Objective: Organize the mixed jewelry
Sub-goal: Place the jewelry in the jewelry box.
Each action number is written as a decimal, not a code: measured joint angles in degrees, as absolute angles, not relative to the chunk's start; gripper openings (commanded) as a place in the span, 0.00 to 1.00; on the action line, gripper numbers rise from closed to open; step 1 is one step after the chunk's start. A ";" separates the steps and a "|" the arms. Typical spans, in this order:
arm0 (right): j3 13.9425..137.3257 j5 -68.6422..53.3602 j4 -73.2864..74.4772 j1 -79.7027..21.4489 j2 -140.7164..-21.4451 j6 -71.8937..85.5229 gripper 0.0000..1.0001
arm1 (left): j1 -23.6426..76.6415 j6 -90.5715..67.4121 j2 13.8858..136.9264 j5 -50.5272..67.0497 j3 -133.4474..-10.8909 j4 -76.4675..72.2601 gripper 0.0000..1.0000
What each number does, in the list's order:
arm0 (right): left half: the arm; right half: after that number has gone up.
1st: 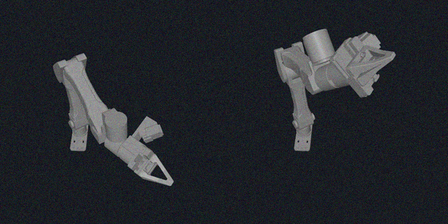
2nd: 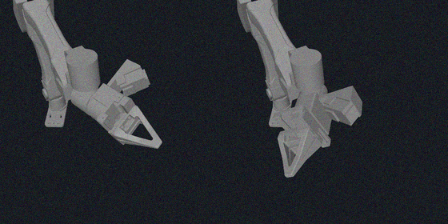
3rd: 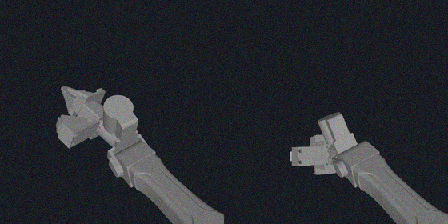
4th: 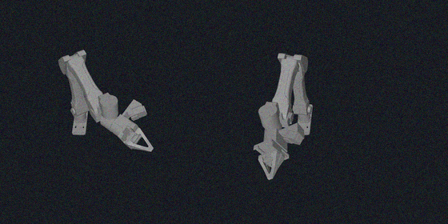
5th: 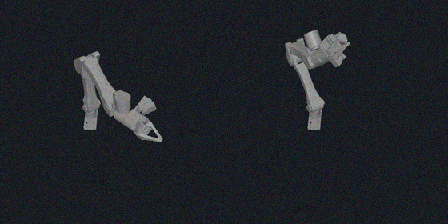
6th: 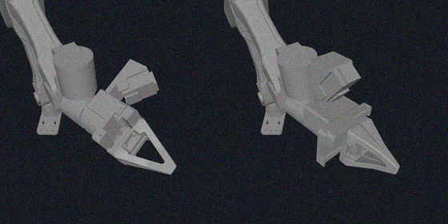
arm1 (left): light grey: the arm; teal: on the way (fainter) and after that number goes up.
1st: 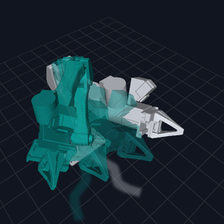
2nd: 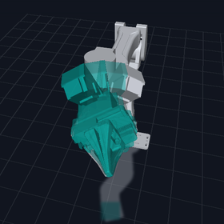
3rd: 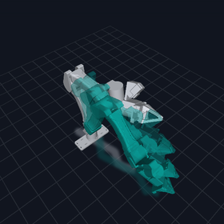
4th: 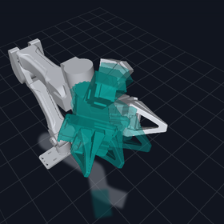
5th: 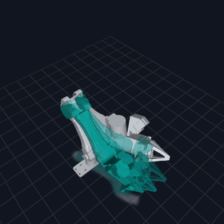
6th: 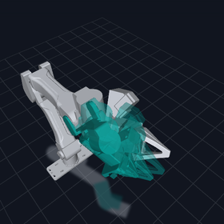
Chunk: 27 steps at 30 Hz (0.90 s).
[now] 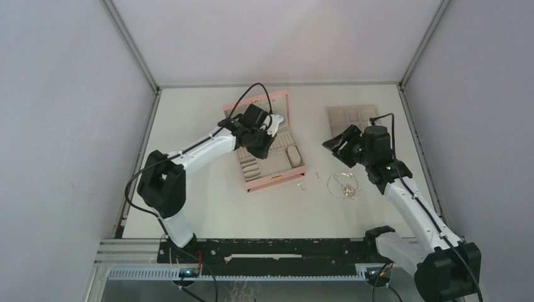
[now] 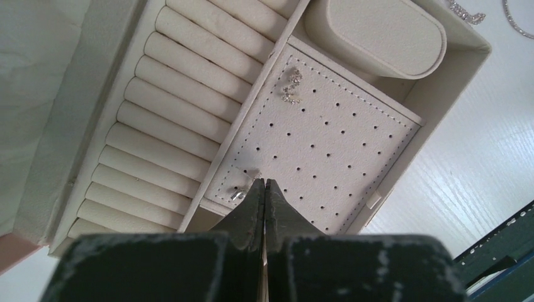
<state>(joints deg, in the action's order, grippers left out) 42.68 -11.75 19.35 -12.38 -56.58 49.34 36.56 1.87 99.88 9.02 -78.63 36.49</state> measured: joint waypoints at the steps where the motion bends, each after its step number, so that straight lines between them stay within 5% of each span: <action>1: 42.68 -11.77 19.27 -12.38 -56.62 49.36 0.65 | 36.49 1.87 100.09 9.04 -78.63 36.49 0.00; 27: 42.68 -12.23 18.96 -12.03 -57.14 49.43 0.65 | 35.94 2.09 102.39 8.67 -78.74 36.51 0.00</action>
<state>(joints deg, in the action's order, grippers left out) 42.68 -12.23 18.96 -12.03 -57.14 49.43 35.94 2.09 102.39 8.67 -78.74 36.51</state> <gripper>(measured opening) 0.655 0.003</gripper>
